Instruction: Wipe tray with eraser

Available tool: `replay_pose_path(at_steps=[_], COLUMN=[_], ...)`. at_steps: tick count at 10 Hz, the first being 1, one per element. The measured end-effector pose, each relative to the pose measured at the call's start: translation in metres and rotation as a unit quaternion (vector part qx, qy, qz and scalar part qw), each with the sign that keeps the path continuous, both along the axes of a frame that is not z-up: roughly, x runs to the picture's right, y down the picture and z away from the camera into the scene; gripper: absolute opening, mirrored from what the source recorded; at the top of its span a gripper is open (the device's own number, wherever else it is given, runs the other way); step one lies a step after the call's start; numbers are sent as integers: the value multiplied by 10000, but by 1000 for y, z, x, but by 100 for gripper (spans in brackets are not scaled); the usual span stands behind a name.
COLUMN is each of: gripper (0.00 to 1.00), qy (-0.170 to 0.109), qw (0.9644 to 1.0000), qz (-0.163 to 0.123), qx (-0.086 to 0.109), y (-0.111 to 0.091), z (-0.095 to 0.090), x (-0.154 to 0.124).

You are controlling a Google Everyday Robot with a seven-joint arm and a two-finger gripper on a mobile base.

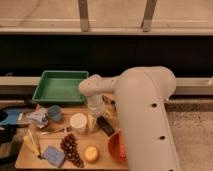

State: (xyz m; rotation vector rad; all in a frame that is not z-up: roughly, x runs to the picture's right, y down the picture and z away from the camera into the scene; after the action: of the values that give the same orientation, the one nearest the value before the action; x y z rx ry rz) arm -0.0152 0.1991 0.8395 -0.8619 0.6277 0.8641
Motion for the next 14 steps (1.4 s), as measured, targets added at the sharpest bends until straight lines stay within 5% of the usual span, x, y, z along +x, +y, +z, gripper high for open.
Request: replay_pose_path(at_steps=[8,11,14], gripper=[3,0,0], qy=[137,190,19], qw=[9997,9971,9884], qz=[42,405,897], qx=[172,619,1227], y=[-4,-36,-83], z=[-9,-27,-46], x=[7,26,50])
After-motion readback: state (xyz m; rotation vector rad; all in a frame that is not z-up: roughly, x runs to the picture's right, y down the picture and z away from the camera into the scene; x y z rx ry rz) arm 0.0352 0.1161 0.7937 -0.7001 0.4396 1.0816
